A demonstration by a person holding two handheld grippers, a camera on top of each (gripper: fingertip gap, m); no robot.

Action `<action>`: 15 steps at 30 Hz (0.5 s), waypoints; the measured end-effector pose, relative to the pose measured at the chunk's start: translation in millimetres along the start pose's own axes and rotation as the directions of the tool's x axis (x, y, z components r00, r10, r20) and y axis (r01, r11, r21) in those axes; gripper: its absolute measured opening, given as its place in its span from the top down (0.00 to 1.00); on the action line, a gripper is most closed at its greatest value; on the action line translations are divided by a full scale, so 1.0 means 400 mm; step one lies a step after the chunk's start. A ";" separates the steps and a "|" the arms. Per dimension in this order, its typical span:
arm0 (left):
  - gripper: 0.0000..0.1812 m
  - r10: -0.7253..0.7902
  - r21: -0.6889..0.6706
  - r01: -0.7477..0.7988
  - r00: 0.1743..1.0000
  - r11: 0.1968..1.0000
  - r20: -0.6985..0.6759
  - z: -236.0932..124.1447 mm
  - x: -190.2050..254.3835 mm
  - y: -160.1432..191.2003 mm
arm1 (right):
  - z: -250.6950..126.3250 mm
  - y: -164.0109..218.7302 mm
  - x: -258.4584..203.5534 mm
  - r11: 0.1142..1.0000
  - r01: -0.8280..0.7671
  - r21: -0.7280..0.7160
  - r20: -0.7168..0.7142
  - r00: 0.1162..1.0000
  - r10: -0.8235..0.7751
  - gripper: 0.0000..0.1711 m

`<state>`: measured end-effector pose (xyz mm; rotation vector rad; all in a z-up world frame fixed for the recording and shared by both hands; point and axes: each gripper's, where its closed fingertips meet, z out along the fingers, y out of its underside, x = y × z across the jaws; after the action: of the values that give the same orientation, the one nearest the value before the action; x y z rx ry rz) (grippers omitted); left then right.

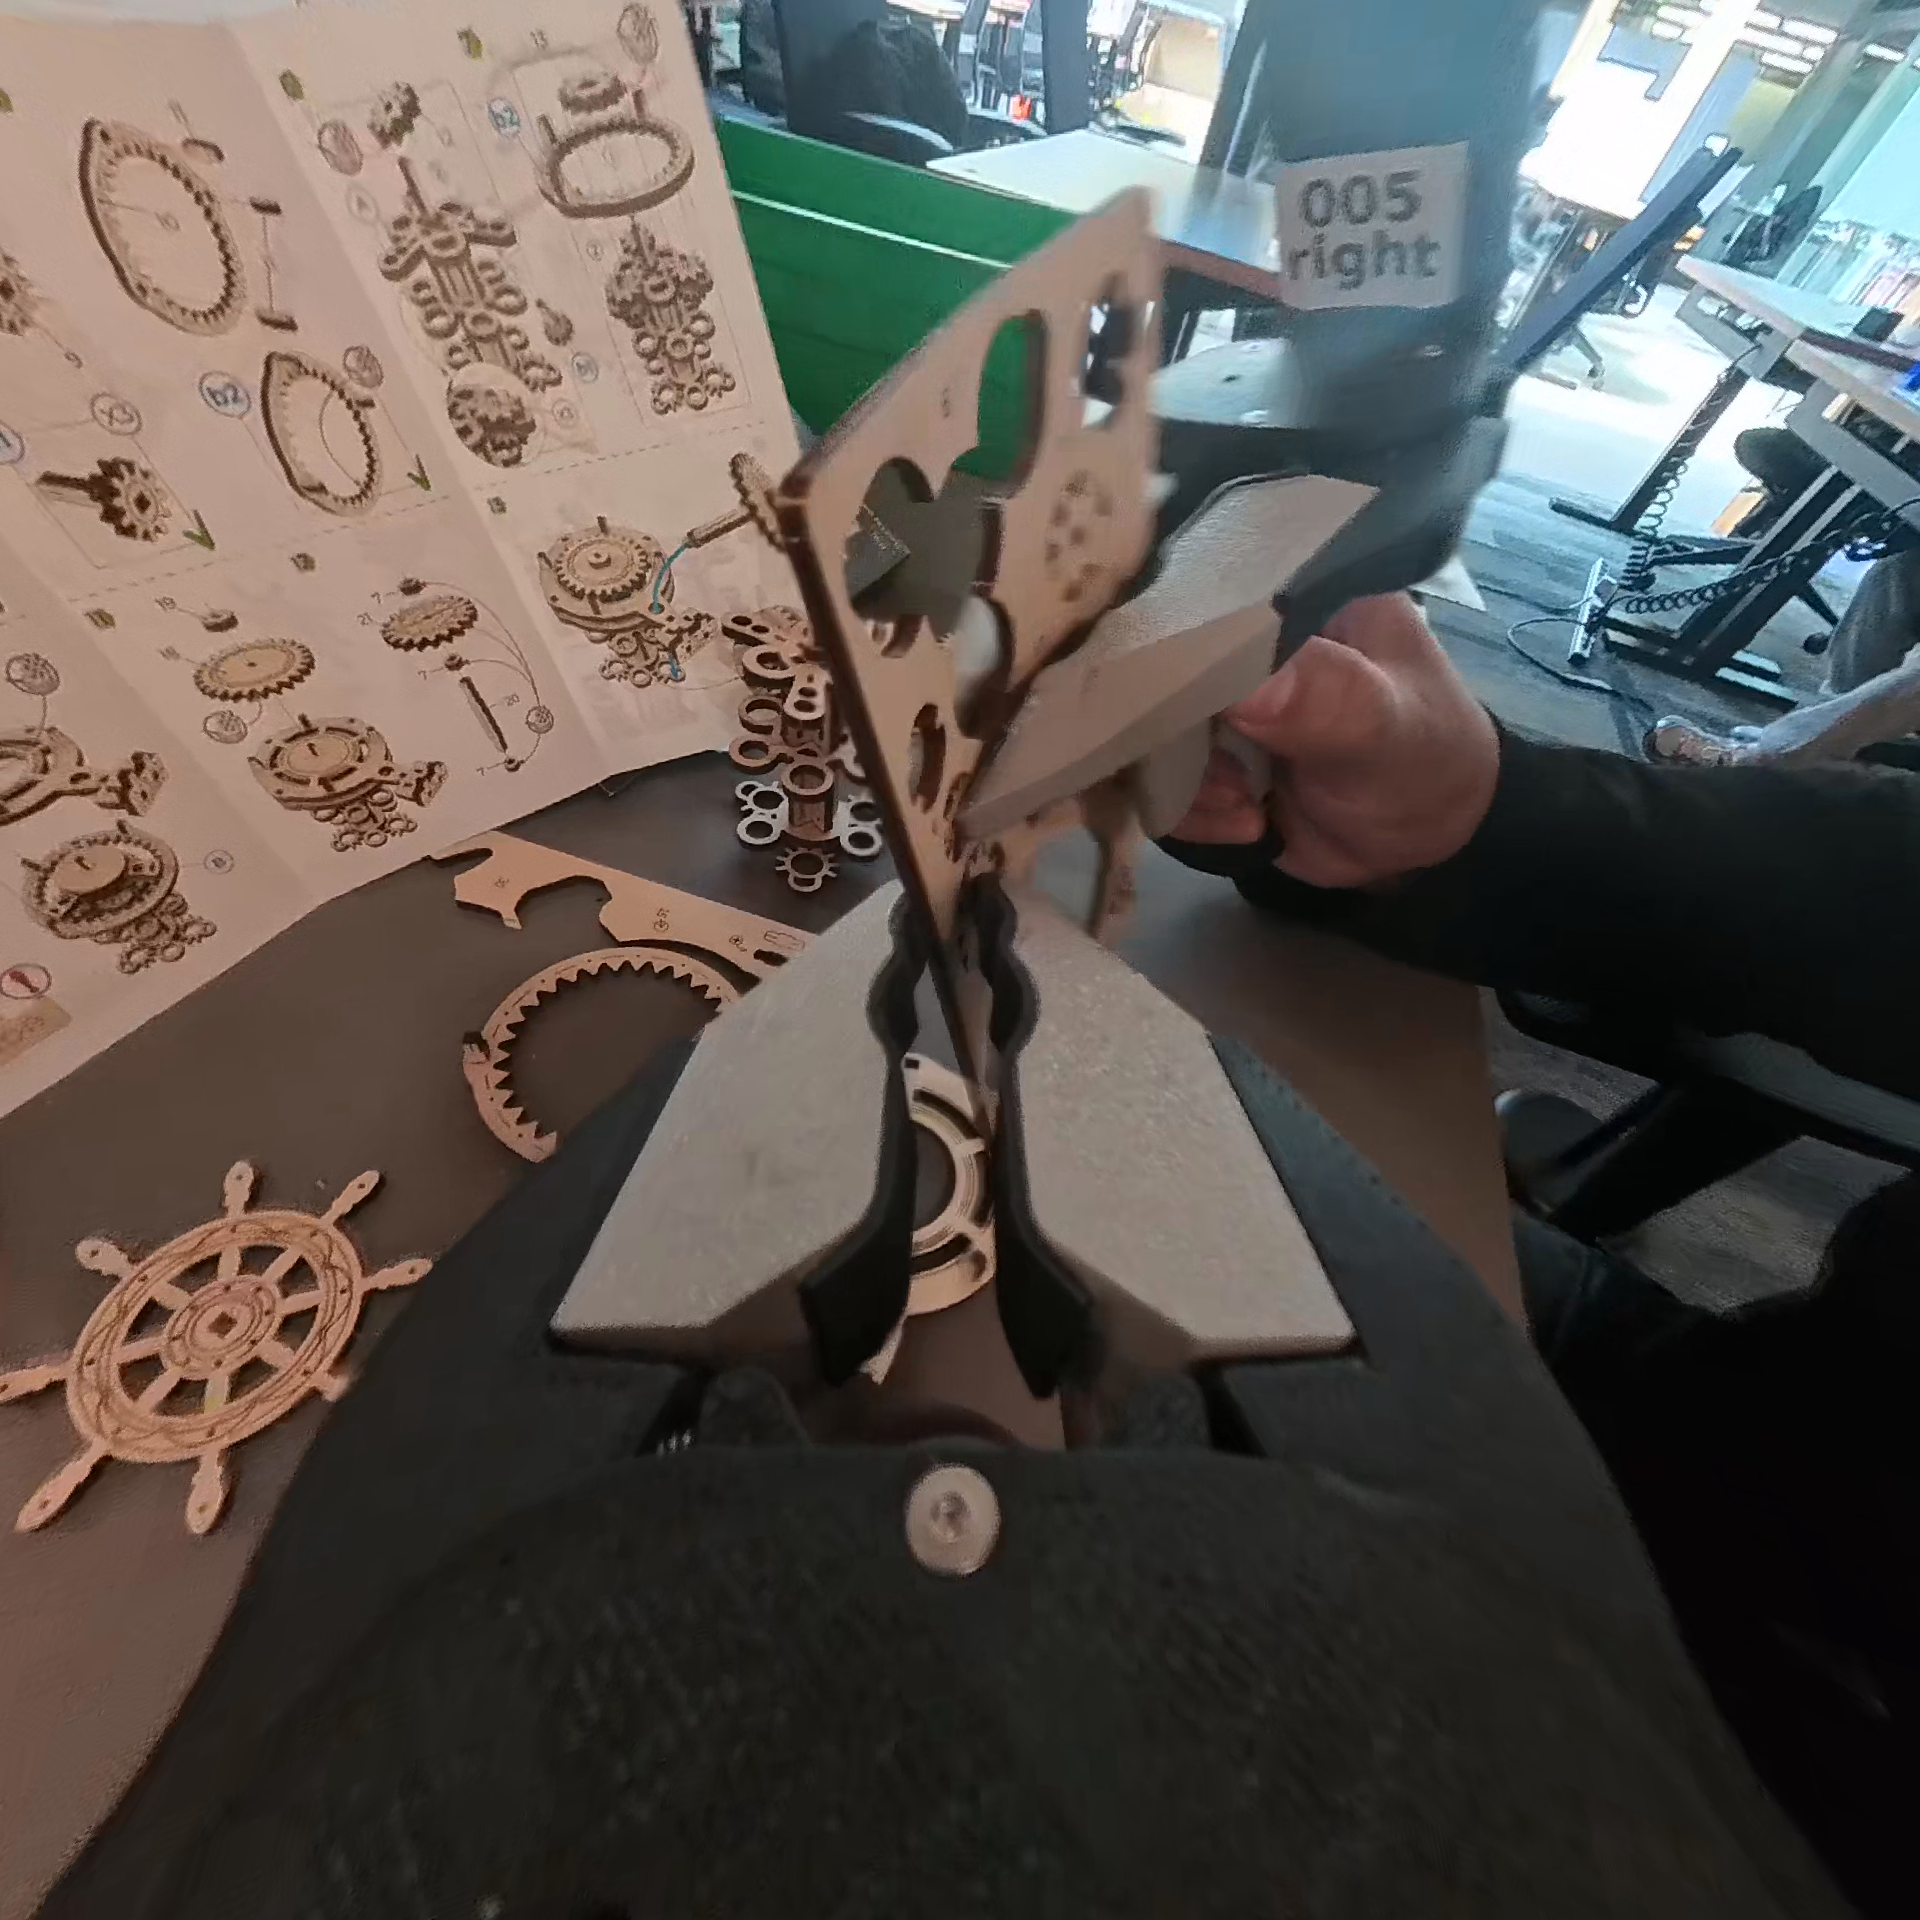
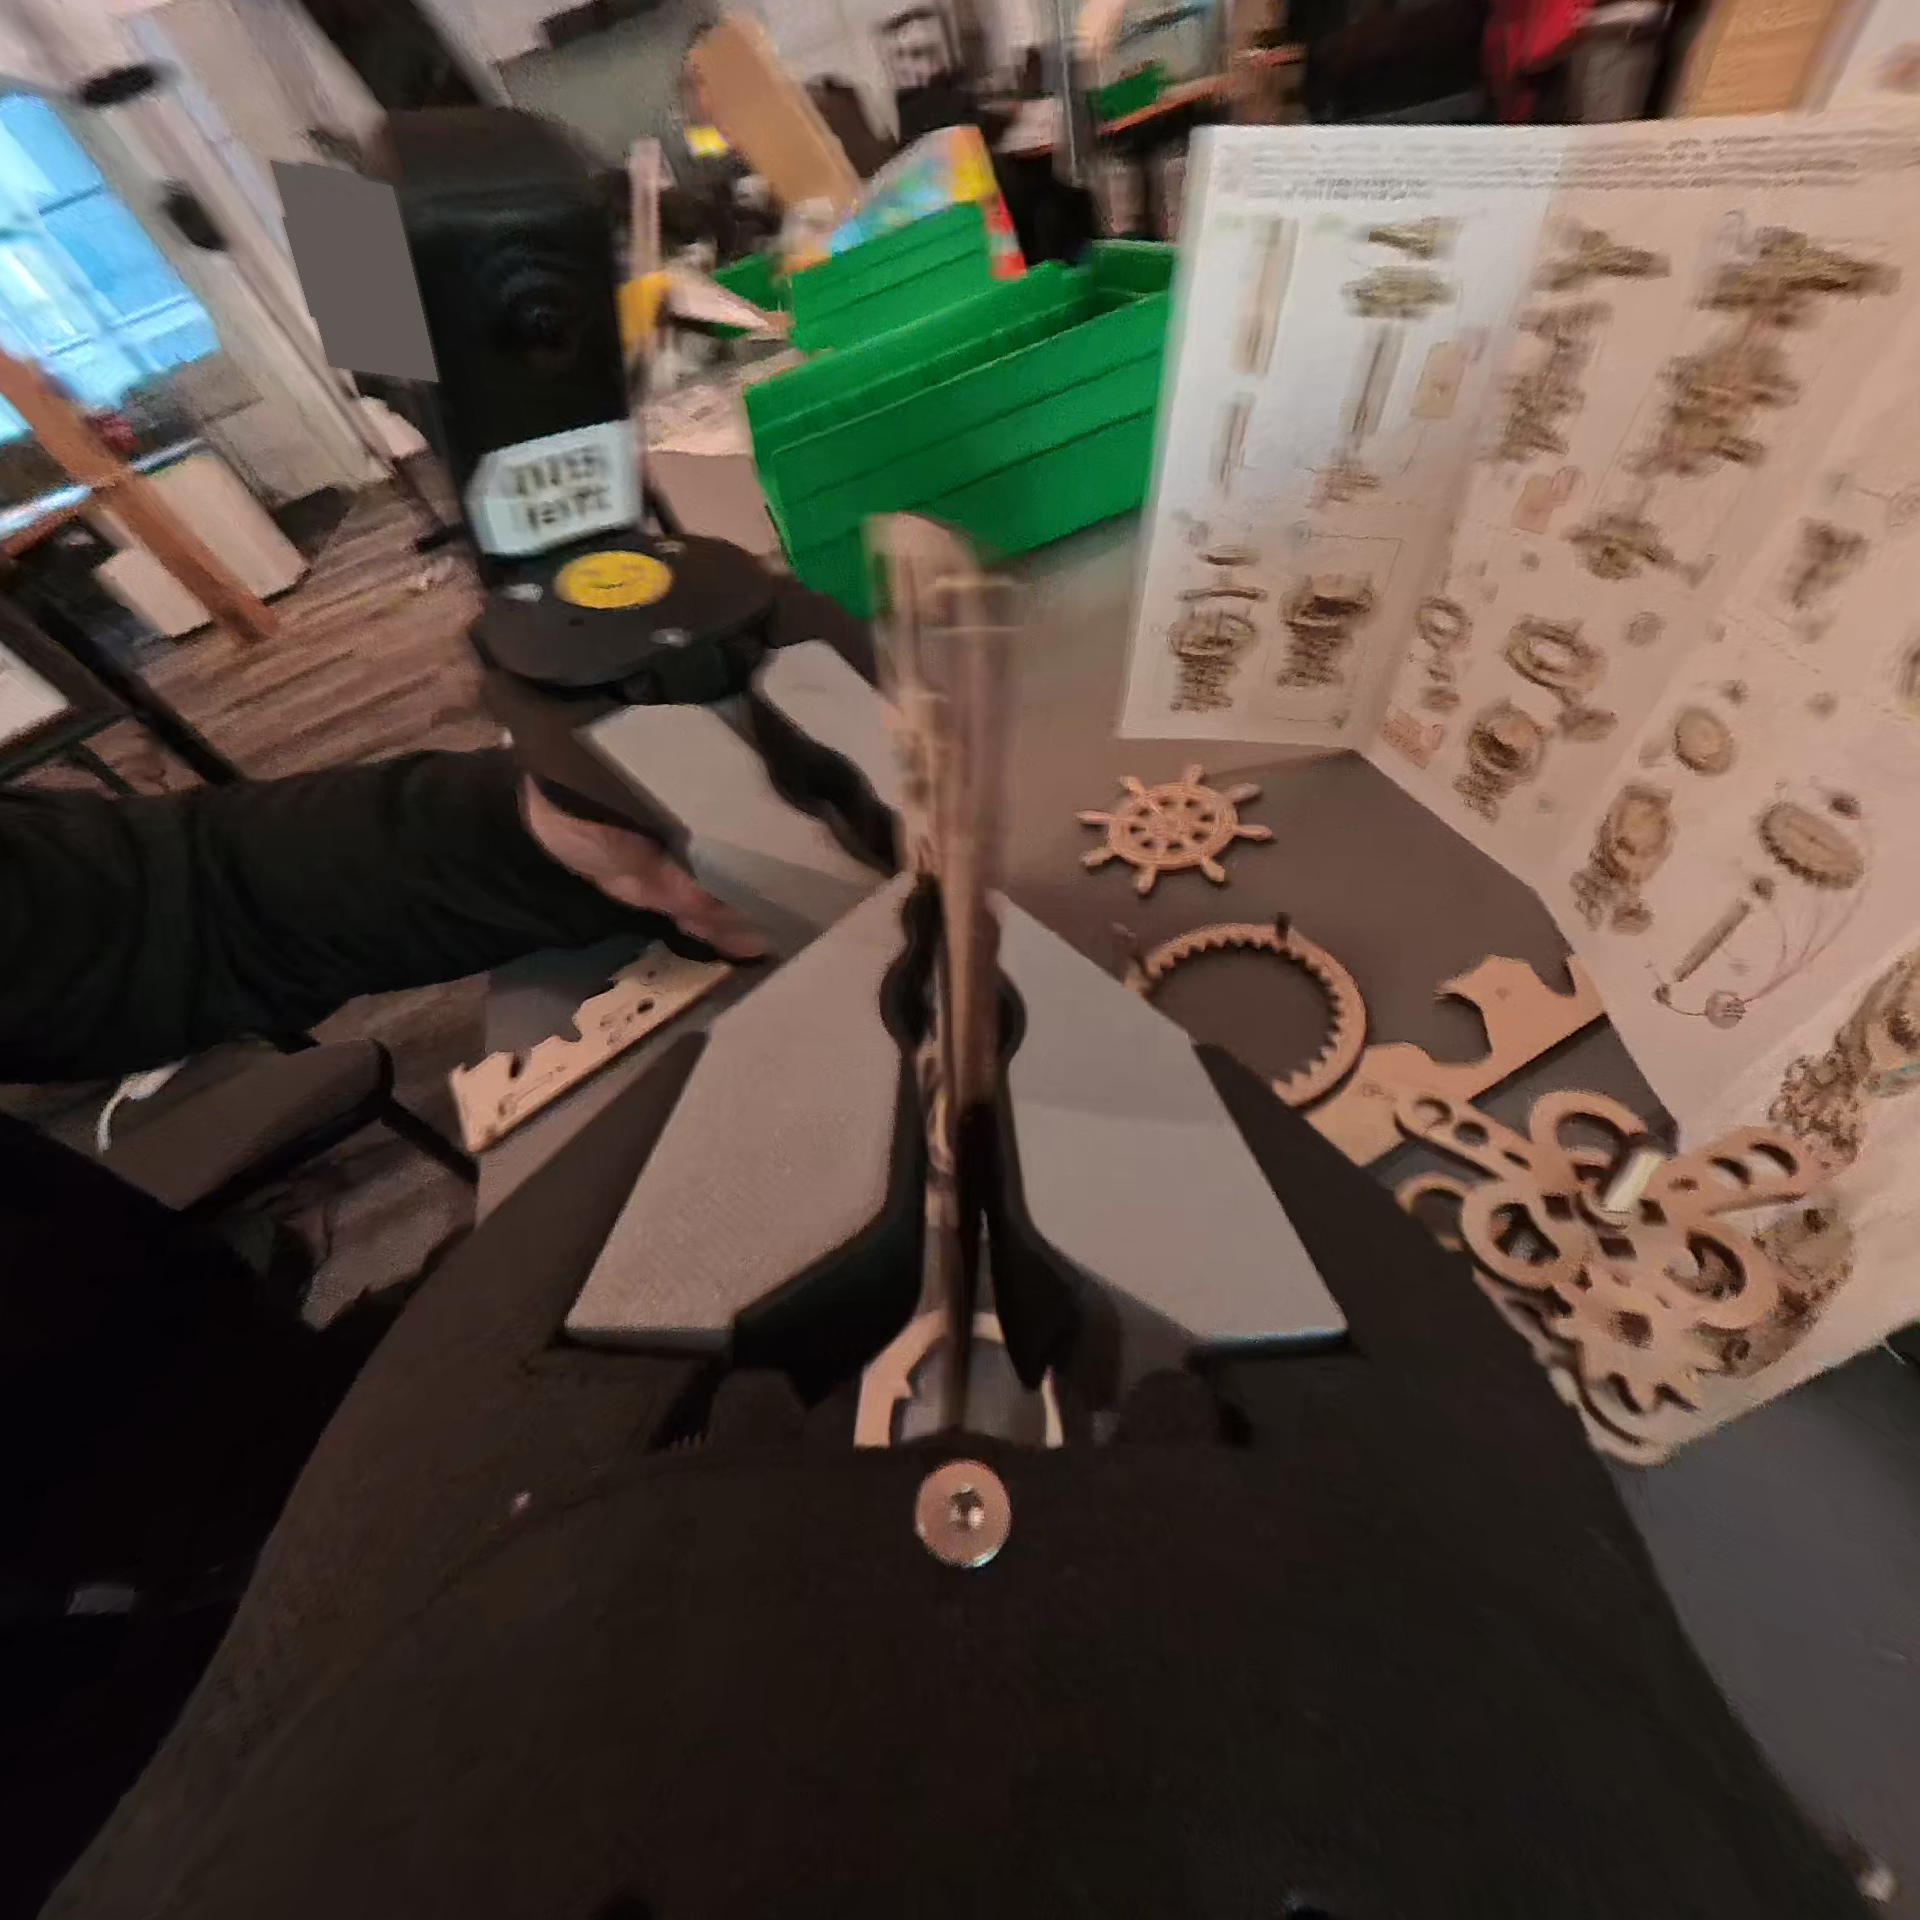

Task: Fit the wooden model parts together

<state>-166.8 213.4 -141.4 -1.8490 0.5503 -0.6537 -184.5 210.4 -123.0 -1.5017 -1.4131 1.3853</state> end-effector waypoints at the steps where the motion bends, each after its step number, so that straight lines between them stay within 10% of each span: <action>1: 0.97 -0.005 -0.016 0.006 1.000 1.000 0.022 0.003 -0.009 0.007 | 0.004 0.000 -0.001 1.000 0.029 -0.002 -0.025 0.999 -0.029 1.00; 15: 0.99 -0.208 0.084 0.231 0.952 0.969 -0.223 -0.019 0.010 -0.029 | -0.030 -0.053 0.026 0.979 -0.118 0.168 0.111 0.989 0.100 0.90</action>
<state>-168.0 209.7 -127.7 -1.7616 0.4395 -1.0211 -180.2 227.2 -103.1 -1.4303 -1.2490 1.6294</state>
